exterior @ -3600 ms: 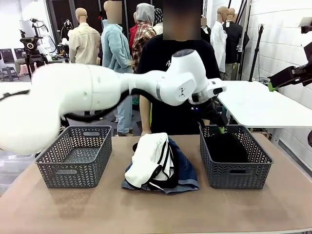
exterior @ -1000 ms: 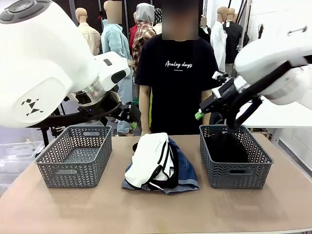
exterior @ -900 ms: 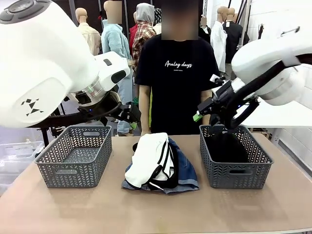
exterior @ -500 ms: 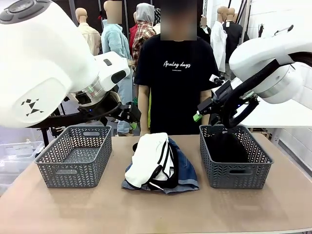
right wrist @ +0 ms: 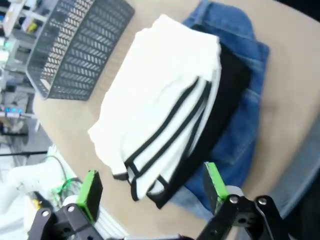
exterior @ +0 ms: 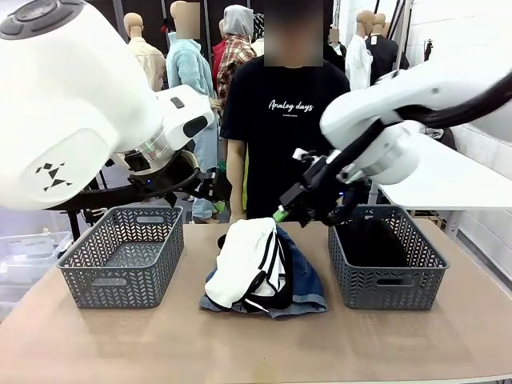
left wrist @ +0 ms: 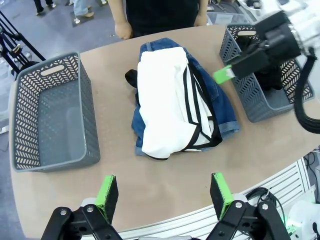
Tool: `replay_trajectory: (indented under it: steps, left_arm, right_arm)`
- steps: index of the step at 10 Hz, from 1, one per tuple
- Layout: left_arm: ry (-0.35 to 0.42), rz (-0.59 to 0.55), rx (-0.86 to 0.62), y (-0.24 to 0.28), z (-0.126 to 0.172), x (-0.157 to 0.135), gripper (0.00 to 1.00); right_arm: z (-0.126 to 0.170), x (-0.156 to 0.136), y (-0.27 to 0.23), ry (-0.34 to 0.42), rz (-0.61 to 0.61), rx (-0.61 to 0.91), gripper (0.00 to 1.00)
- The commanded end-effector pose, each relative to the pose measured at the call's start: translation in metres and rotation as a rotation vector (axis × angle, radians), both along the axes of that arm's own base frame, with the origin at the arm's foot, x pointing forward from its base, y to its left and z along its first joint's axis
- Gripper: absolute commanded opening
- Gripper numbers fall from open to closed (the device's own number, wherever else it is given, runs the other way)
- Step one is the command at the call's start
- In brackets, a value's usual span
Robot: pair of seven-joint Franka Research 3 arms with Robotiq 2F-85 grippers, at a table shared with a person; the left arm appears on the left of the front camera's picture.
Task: Sort the tops and bottoms.
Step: Lift clothes from the center of the table with your right hand.
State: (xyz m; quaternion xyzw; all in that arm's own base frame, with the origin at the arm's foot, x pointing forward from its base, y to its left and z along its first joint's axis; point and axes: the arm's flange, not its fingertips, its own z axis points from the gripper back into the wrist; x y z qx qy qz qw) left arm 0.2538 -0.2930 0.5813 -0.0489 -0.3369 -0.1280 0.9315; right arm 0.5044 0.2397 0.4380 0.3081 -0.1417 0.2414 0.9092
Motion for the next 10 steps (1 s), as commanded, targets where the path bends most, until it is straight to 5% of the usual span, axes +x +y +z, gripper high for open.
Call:
replay_trajectory:
  steps: [1,5,10]
  left_arm:
    - [-0.003,-0.002,-0.007,0.003,-0.001,0.0,0.96]
    - [-0.003,-0.002,-0.007,0.003,-0.001,0.0,0.96]
    - [-0.003,-0.002,-0.007,0.003,-0.001,0.0,0.96]
  right_arm:
    - [-0.006,0.036,0.018,-0.014,0.067,-0.05,1.0]
    - [-0.028,0.078,0.06,-0.062,0.115,-0.207,1.0]
    - [-0.045,0.091,0.081,-0.072,0.153,-0.241,1.0]
